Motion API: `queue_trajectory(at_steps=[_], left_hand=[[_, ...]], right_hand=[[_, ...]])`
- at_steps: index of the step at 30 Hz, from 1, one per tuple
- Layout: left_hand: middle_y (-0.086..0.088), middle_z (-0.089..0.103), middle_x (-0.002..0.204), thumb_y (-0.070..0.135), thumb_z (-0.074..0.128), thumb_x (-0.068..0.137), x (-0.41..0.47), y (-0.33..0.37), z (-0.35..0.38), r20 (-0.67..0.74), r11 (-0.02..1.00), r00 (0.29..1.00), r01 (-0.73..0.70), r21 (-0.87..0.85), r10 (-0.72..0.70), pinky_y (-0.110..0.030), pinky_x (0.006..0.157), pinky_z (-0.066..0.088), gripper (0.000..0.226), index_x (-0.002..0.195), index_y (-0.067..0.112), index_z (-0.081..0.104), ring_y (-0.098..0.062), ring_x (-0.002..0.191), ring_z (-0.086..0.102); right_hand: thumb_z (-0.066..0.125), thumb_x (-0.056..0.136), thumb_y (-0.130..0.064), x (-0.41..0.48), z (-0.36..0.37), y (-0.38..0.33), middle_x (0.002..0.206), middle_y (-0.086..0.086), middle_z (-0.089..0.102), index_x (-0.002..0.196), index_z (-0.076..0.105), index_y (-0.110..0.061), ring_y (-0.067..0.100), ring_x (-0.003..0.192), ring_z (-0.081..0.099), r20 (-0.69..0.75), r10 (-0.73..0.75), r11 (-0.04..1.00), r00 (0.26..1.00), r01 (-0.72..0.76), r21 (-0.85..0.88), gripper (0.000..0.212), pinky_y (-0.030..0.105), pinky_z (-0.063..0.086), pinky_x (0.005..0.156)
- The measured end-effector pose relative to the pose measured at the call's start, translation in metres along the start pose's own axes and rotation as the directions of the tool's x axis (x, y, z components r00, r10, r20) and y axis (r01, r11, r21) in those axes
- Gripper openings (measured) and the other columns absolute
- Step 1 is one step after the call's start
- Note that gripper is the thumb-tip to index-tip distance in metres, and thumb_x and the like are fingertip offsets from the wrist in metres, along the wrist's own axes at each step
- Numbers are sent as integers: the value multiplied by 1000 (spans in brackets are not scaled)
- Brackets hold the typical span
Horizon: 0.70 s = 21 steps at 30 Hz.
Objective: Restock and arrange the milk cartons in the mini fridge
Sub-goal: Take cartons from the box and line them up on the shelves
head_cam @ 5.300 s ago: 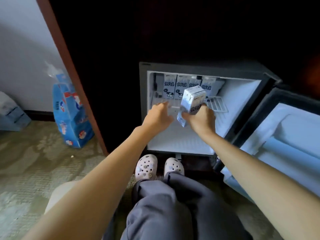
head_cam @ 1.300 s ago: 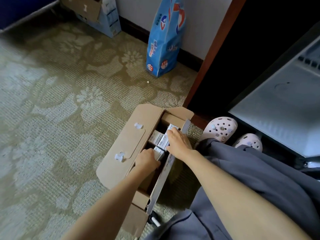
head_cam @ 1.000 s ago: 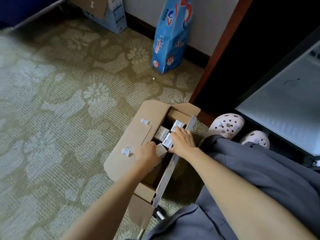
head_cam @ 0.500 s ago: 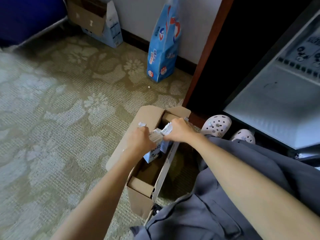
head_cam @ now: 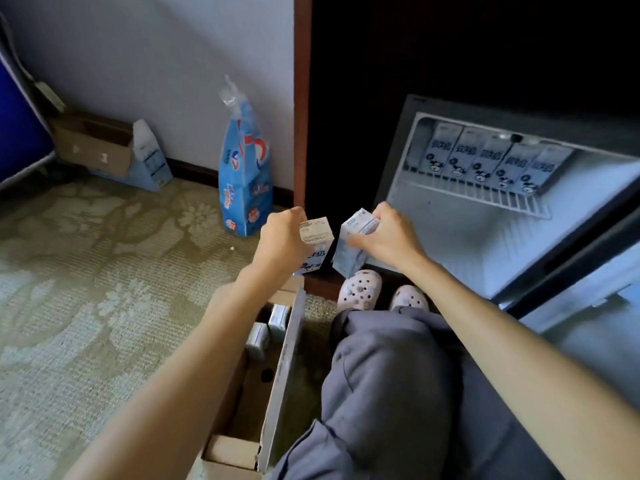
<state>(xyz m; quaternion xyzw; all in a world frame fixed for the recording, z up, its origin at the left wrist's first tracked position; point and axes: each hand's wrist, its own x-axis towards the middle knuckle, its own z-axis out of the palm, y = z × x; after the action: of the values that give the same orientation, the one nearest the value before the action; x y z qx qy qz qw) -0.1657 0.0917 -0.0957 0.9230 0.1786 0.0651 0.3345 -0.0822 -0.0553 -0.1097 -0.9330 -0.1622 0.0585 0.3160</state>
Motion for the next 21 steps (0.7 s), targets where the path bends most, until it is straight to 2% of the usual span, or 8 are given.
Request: queue_trajectory(at_steps=[4, 7, 13, 15, 18, 21], left_hand=[[-21, 62, 107, -3, 62, 82, 27, 37, 28, 75, 995, 992, -99, -2, 99, -29, 58, 37, 40, 120, 2, 53, -34, 88, 60], [-19, 60, 109, -3, 61, 83, 50, 60, 59, 131, 992, 983, -127, 10, 125, -27, 56, 38, 39, 121, 3, 52, -26, 76, 53], [-20, 61, 115, -2, 60, 83, 97, 88, 132, 216, 988, 964, -150, -27, 152, -34, 75, 49, 35, 117, 1, 52, -34, 101, 61], [-20, 63, 112, -4, 58, 83, 116, 91, 158, 239, 987, 958, -159, -27, 161, -32, 73, 49, 33, 115, 2, 53, -34, 99, 63], [-18, 63, 109, -4, 54, 85, 144, 93, 196, 279, 990, 950, -143, -3, 138, -29, 68, 44, 32, 115, 5, 51, -34, 97, 62], [-15, 62, 104, -1, 55, 86, 170, 93, 233, 311, 992, 942, -128, -9, 124, -31, 68, 45, 30, 114, 6, 50, -33, 97, 61]], right_hand=[[76, 69, -29, 12, -26, 45, 81, 4, 56, 87, 43, -10, 17, 65, 50, -110, 137, 988, 985, -127, 92, 41, 25, 34, 45], [75, 70, -27, 23, -36, 80, 86, 7, 58, 89, 43, -9, 21, 73, 54, -171, 222, 970, 960, -200, 138, 41, 23, 35, 45], [76, 71, -28, 55, -43, 147, 84, 5, 55, 89, 42, -8, 21, 73, 52, -237, 332, 940, 913, -300, 160, 43, 25, 34, 50], [77, 71, -27, 70, -41, 167, 82, 2, 52, 88, 41, -8, 20, 70, 51, -242, 376, 924, 894, -340, 178, 44, 23, 31, 44], [77, 72, -25, 93, -36, 196, 70, -6, 44, 88, 40, -8, 9, 57, 44, -249, 434, 899, 866, -395, 191, 44, 19, 27, 40], [76, 73, -22, 118, -28, 222, 64, -9, 40, 88, 39, -7, 3, 53, 39, -239, 450, 889, 860, -405, 216, 43, 13, 29, 33]])
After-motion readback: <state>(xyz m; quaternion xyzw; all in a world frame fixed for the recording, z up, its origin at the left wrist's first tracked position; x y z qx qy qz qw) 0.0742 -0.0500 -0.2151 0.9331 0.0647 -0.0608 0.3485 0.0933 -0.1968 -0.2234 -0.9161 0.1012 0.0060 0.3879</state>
